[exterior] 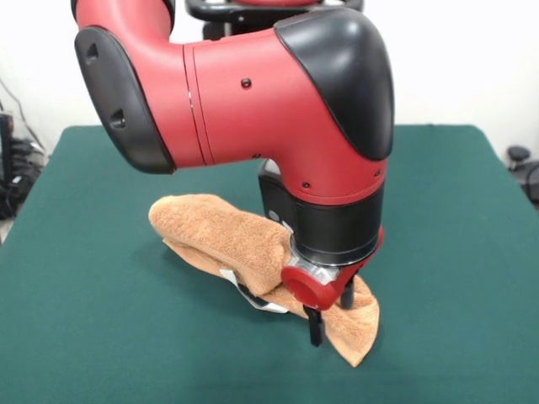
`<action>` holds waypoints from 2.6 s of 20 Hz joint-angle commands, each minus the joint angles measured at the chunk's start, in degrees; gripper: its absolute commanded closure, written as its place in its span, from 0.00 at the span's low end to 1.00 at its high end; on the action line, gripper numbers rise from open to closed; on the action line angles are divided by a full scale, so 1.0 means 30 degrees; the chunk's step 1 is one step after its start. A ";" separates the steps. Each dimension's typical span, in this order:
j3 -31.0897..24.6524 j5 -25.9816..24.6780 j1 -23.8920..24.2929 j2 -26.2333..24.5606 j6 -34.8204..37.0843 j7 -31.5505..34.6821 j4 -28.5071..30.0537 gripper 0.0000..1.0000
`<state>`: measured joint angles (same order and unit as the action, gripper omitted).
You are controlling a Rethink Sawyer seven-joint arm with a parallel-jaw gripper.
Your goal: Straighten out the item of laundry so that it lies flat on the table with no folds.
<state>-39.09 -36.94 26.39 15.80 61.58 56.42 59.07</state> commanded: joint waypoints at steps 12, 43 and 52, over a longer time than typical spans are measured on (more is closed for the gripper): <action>0.1192 -0.1303 -0.0313 -0.1984 -0.1052 -0.2638 0.1449 0.00; 0.4012 -0.0663 -0.2116 -0.1557 -0.2059 0.1619 0.2803 0.00; 0.3946 -0.0519 -0.2068 -0.1747 -0.1623 0.0598 0.2777 0.00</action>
<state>-29.72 -38.15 21.44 14.42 57.32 56.42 61.15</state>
